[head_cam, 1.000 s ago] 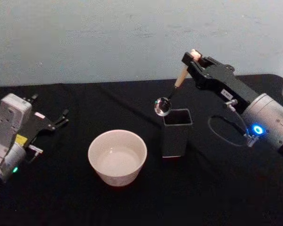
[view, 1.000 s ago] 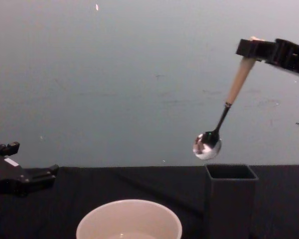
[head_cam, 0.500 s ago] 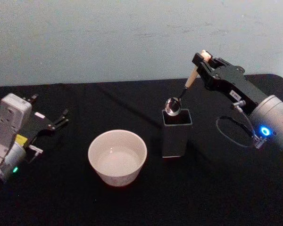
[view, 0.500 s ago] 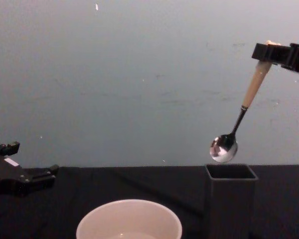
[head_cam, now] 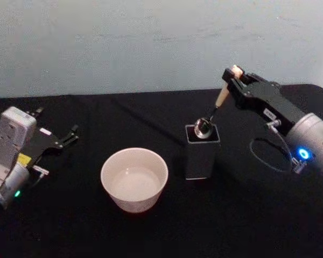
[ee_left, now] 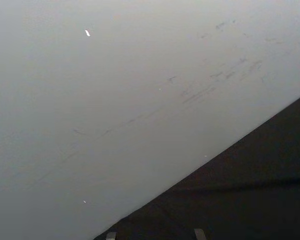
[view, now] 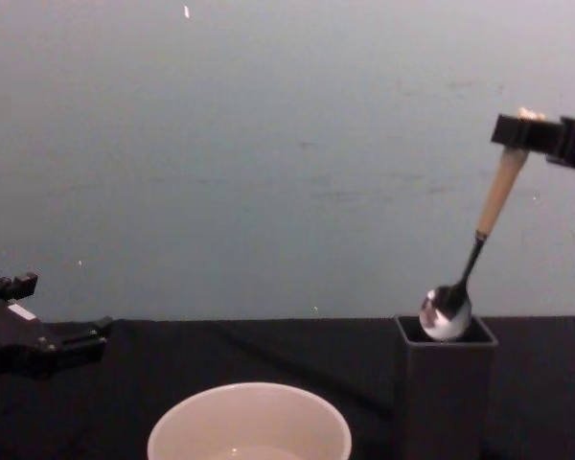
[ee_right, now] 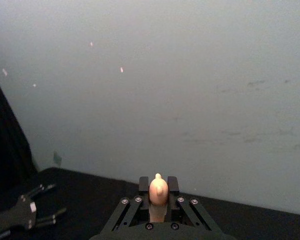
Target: Pick up the stirring spoon with one hand, stir inside the cup, then place it back in its original position.
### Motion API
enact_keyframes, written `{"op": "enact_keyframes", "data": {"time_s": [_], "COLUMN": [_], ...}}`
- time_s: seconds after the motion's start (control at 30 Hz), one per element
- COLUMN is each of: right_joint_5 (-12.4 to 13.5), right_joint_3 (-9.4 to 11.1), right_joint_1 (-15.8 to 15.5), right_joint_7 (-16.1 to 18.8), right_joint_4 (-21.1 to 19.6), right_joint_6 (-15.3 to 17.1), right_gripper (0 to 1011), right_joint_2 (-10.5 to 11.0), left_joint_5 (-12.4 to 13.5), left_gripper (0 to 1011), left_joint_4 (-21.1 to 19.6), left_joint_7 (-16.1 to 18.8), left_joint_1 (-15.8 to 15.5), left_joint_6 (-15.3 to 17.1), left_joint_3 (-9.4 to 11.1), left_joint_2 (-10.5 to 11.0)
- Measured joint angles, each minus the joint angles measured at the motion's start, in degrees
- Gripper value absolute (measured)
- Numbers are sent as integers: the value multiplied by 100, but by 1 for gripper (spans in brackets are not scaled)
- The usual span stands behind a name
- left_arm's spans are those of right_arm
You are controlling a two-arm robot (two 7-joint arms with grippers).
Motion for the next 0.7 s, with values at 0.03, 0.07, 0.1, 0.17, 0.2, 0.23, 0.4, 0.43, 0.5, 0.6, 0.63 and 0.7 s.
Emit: {"op": "enact_keyframes", "data": {"time_s": [0.03,0.07,0.1,0.17,0.2,0.23,0.4,0.43,0.5,0.6,0.63,0.7], "right_joint_5": [-18,-48,-78,-149,-168,-199,-290,-290,-320,-338,-342,-353], "right_joint_3": [6,8,8,4,-1,-15,-50,-50,-62,-62,-64,-82], "right_joint_1": [-27,-63,-95,-164,-180,-212,-304,-304,-351,-397,-374,-220], "right_joint_7": [32,70,92,136,143,159,186,186,183,108,104,128], "right_joint_4": [12,18,18,32,38,41,58,58,48,8,34,232], "right_joint_6": [-37,-81,-115,-163,-169,-171,-146,-146,-109,-14,7,38], "right_gripper": [216,216,215,216,215,215,216,216,215,215,216,216], "right_joint_2": [28,56,73,94,95,95,85,85,76,28,11,-42], "left_joint_5": [0,0,0,0,0,0,0,0,0,0,0,0], "left_gripper": [1001,1001,1001,1001,1001,1001,1001,1001,1001,1002,1002,1001], "left_joint_4": [0,0,0,0,0,0,0,0,0,0,0,0], "left_joint_7": [0,0,0,0,0,0,0,0,0,0,0,0], "left_joint_1": [0,0,0,0,0,0,0,0,0,0,0,0], "left_joint_6": [0,0,0,0,0,0,0,0,0,0,0,0], "left_joint_3": [0,0,0,0,0,0,0,0,0,0,0,0], "left_joint_2": [0,0,0,0,0,0,0,0,0,0,0,0]}}
